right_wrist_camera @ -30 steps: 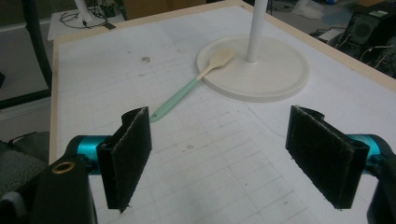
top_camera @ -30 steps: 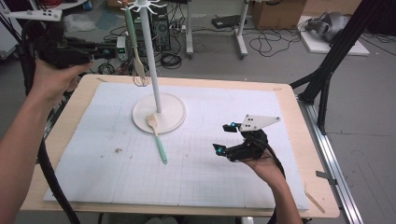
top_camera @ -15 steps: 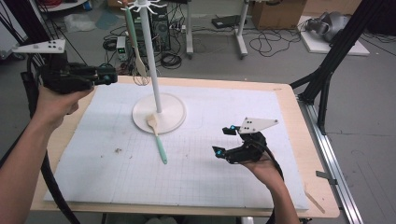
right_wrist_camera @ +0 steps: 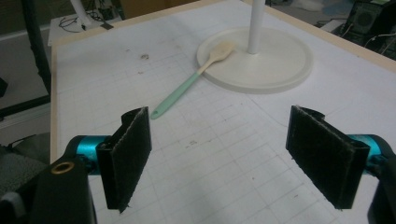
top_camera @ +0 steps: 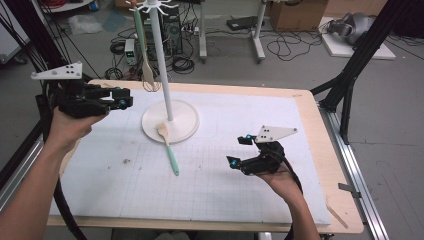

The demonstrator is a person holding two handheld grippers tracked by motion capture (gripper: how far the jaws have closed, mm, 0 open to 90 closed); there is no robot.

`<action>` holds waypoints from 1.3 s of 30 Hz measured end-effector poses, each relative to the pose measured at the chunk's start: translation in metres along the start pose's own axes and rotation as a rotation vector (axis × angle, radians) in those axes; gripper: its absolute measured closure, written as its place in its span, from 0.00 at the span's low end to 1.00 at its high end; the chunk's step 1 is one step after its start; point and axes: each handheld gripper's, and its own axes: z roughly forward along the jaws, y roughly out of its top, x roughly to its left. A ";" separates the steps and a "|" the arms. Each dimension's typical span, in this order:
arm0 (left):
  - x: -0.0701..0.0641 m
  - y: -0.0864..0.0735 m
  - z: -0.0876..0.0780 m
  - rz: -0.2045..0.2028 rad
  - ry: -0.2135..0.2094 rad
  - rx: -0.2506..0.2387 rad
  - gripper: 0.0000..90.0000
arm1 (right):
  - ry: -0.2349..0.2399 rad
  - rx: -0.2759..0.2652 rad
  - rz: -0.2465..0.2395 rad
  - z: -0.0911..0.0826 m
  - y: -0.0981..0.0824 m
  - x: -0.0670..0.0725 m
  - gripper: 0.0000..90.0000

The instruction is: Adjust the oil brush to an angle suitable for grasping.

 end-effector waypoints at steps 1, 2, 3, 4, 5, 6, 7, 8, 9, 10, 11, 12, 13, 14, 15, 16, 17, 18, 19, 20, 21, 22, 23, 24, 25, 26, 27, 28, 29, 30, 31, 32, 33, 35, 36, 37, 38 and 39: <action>-0.001 -0.002 0.000 0.000 -0.001 -0.003 0.66 | -0.003 0.003 0.001 0.000 0.001 0.000 0.23; -0.001 -0.004 0.000 0.002 0.000 -0.005 0.66 | -0.003 -0.001 -0.002 0.001 0.001 0.000 0.23; -0.002 -0.005 -0.001 0.006 0.004 -0.006 0.65 | 0.000 -0.004 -0.002 0.001 0.001 0.000 0.23; -0.003 -0.007 -0.002 0.010 0.007 -0.006 0.64 | -0.002 -0.006 0.002 0.002 0.001 0.000 0.23; -0.004 -0.008 -0.002 0.013 0.012 -0.008 0.64 | -0.004 -0.009 -0.003 0.002 0.001 0.000 0.23; -0.005 -0.009 -0.003 0.014 0.018 -0.009 0.64 | -0.003 -0.007 -0.001 0.003 0.001 0.000 0.23; -0.006 -0.011 -0.003 0.019 0.021 -0.006 0.64 | -0.003 -0.010 -0.002 0.004 0.001 0.000 0.23; -0.007 -0.013 -0.003 0.021 0.025 -0.005 0.63 | -0.002 -0.006 0.007 0.005 0.001 0.001 0.23; -0.008 -0.015 -0.002 0.025 0.030 0.000 0.63 | -0.002 -0.010 0.004 0.007 0.000 0.001 0.23; -0.009 -0.018 -0.001 0.030 0.031 0.007 0.63 | -0.001 -0.009 0.010 0.008 0.000 0.002 0.23; -0.010 -0.020 0.000 0.030 0.033 0.014 0.62 | 0.002 -0.008 0.012 0.010 -0.001 0.003 0.23; -0.012 -0.023 0.000 0.036 0.037 0.020 0.62 | 0.001 -0.005 0.008 0.011 -0.002 0.003 0.23; -0.013 -0.026 0.001 0.039 0.040 0.024 0.62 | 0.004 -0.001 0.010 0.012 -0.002 0.004 0.23; -0.014 -0.028 0.001 0.041 0.040 0.027 0.60 | 0.002 -0.003 0.007 0.014 -0.002 0.005 0.23; -0.014 -0.031 0.001 0.044 0.042 0.025 0.59 | 0.006 0.001 0.013 0.014 -0.002 0.006 0.23; -0.015 -0.033 0.001 0.044 0.040 0.022 0.58 | 0.005 0.000 0.007 0.015 -0.002 0.006 0.23; -0.016 -0.036 0.001 0.045 0.040 0.021 0.58 | 0.002 0.001 0.005 0.015 -0.002 0.006 0.23; -0.017 -0.037 0.002 0.046 0.042 0.021 0.57 | 0.001 0.000 0.010 0.015 -0.002 0.007 0.23; -0.017 -0.039 0.002 0.048 0.048 0.021 0.57 | -0.001 0.000 0.010 0.015 -0.002 0.006 0.23; -0.018 -0.041 0.003 0.046 0.044 0.016 0.56 | 0.002 -0.002 0.010 0.015 -0.002 0.006 0.23; -0.019 -0.042 0.004 0.045 0.042 0.014 0.55 | -0.003 -0.005 0.012 0.015 -0.002 0.005 0.22; -0.019 -0.044 0.005 0.048 0.040 0.016 0.55 | -0.006 -0.006 0.016 0.015 -0.002 0.005 0.22; -0.020 -0.045 0.006 0.052 0.042 0.023 0.54 | -0.006 -0.008 0.018 0.016 -0.002 0.005 0.22; -0.021 -0.047 0.008 0.053 0.045 0.028 0.53 | -0.006 -0.010 0.019 0.017 -0.003 0.005 0.22; -0.022 -0.049 0.009 0.054 0.043 0.033 0.53 | -0.003 -0.008 0.022 0.017 -0.003 0.005 0.22; -0.023 -0.050 0.010 0.054 0.041 0.036 0.52 | -0.003 -0.005 0.023 0.018 -0.004 0.005 0.22; -0.023 -0.052 0.011 0.056 0.044 0.043 0.52 | -0.003 -0.004 0.023 0.018 -0.005 0.005 0.22; -0.024 -0.053 0.012 0.057 0.052 0.045 0.51 | -0.003 -0.002 0.027 0.018 -0.005 0.006 0.22; -0.025 -0.055 0.013 0.054 0.055 0.043 0.50 | -0.005 -0.002 0.027 0.018 -0.005 0.005 0.22; -0.025 -0.057 0.013 0.054 0.056 0.041 0.48 | -0.006 -0.002 0.027 0.019 -0.006 0.005 0.22; -0.026 -0.059 0.013 0.055 0.058 0.038 0.46 | -0.007 -0.003 0.028 0.019 -0.006 0.005 0.22; -0.026 -0.061 0.014 0.056 0.060 0.040 0.46 | -0.011 -0.003 0.033 0.019 -0.007 0.005 0.22; -0.026 -0.063 0.014 0.059 0.063 0.040 0.46 | -0.009 -0.006 0.037 0.019 -0.007 0.005 0.22; -0.027 -0.066 0.014 0.053 0.060 0.037 0.44 | -0.012 -0.002 0.042 0.020 -0.008 0.005 0.22; -0.027 -0.068 0.014 0.053 0.060 0.037 0.44 | -0.011 -0.002 0.040 0.021 -0.009 0.005 0.22; -0.027 -0.070 0.014 0.053 0.066 0.036 0.43 | -0.009 0.002 0.044 0.022 -0.009 0.006 0.22; -0.027 -0.071 0.014 0.054 0.066 0.035 0.43 | -0.011 0.002 0.041 0.022 -0.009 0.006 0.22; -0.028 -0.073 0.014 0.057 0.068 0.041 0.43 | -0.009 0.004 0.042 0.023 -0.009 0.006 0.22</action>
